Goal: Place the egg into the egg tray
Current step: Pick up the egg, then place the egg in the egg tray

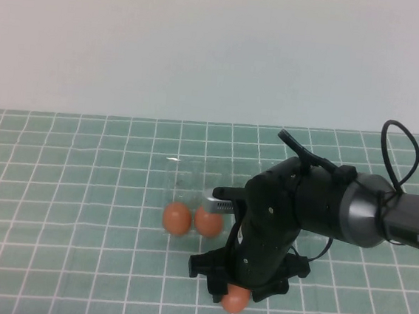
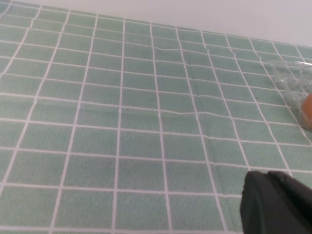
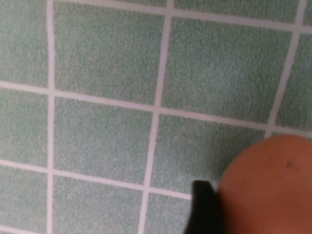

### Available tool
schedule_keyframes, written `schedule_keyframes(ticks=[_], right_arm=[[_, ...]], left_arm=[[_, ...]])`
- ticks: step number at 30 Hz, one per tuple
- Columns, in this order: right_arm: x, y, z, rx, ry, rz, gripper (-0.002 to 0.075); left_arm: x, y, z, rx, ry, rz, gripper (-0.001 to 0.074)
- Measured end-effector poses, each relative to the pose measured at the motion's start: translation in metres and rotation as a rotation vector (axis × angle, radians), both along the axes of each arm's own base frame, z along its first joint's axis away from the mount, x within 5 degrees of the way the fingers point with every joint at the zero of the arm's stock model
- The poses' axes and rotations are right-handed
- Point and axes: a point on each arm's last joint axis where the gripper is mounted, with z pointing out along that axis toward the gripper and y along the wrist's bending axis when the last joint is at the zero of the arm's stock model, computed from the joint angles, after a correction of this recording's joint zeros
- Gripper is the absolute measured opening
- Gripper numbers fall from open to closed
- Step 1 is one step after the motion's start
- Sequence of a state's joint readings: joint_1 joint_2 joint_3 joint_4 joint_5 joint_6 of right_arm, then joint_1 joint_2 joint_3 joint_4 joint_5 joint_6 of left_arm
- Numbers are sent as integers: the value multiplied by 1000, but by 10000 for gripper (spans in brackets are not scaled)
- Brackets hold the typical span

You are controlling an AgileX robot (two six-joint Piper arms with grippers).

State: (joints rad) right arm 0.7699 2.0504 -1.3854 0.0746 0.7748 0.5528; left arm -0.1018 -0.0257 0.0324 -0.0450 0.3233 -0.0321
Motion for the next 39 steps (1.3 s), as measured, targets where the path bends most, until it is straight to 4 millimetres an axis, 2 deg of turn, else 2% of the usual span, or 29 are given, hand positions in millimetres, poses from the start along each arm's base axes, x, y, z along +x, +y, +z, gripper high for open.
schedule_keyframes(ticks=[2,5,18,21,27,39], right_arm=[[0,0,0,0,0,0,426],[0,0,0,2,-1,-1,395],[0,1,1,2,-9,63,389],[0,0,7,12,-22,76,388],[-1,-4,41,42,-113,113,388],[-21,-29,138,134,-349,220,387]], left_arm=[[0,0,0,0,0,0,-1],[0,0,0,0,0,0,-1],[0,0,0,0,0,0,-1],[0,0,0,0,0,0,-1],[0,0,0,0,0,0,-1],[0,0,0,0,0,0,-1]])
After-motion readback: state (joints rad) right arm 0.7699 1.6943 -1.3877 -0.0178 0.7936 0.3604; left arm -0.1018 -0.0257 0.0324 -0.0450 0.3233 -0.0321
